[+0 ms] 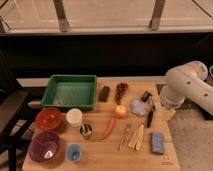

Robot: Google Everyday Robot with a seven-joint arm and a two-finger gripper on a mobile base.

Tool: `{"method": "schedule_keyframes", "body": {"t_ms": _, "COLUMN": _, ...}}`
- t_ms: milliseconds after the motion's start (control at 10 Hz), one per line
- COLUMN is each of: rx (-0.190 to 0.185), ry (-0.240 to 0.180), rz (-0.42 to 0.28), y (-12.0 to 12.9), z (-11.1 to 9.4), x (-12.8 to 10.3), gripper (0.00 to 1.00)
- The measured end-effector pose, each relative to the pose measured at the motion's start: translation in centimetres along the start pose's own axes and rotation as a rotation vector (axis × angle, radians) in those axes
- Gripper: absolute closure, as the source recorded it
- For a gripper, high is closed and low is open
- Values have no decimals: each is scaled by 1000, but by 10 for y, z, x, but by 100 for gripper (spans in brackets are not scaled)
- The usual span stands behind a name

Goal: Place towel in tray

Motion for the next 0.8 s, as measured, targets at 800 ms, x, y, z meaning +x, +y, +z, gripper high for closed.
{"method": "schedule_keyframes", "body": {"t_ms": 800, "rx": 2, "ry": -47, "rz": -99, "y": -22, "z": 28, "x": -45, "gripper": 35}}
